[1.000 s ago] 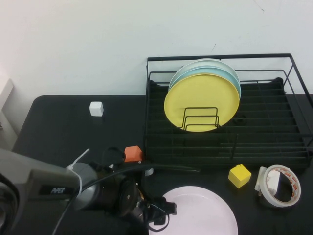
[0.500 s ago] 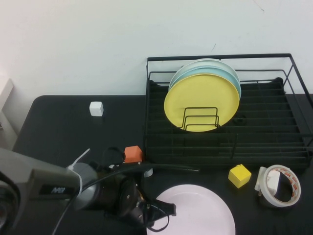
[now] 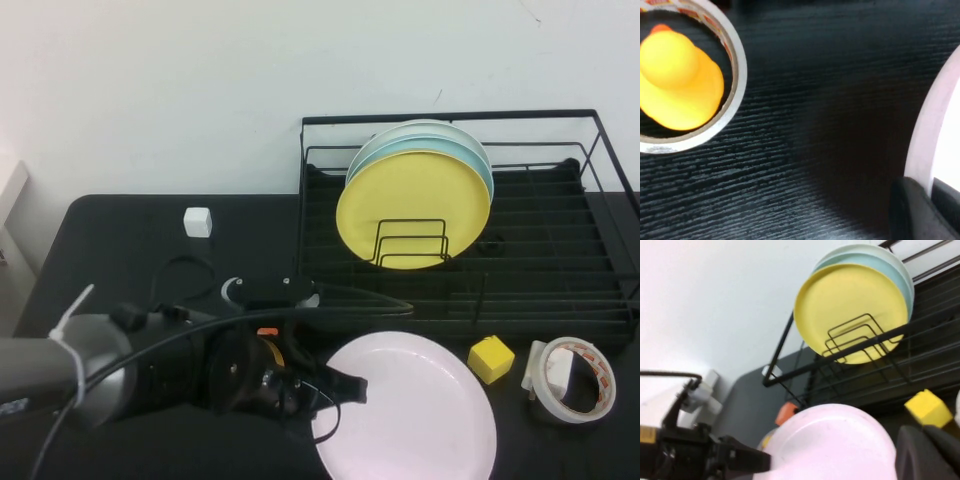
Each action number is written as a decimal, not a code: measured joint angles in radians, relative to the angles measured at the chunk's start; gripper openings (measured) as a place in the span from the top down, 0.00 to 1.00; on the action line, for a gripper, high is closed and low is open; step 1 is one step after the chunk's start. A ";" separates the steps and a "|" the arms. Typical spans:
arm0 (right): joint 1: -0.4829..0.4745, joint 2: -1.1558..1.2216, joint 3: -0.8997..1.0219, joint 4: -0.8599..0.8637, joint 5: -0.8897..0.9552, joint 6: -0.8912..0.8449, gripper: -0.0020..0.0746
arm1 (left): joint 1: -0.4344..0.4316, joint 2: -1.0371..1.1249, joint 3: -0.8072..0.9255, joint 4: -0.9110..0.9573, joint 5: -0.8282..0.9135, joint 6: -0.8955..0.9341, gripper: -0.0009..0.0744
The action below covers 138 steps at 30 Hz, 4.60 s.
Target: Place plate on rack
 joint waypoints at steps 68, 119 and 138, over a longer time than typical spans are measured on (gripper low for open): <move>0.002 1.365 -0.928 0.236 0.755 -1.055 0.83 | 0.158 -0.722 0.051 0.206 0.292 -0.019 0.67; 0.002 2.029 -1.765 -0.069 0.631 -1.293 0.46 | 0.180 -1.355 0.476 0.317 0.375 -0.425 0.99; -0.094 1.690 -1.765 -0.076 0.885 -0.924 0.91 | 0.180 -1.711 0.478 0.333 0.540 -0.261 0.99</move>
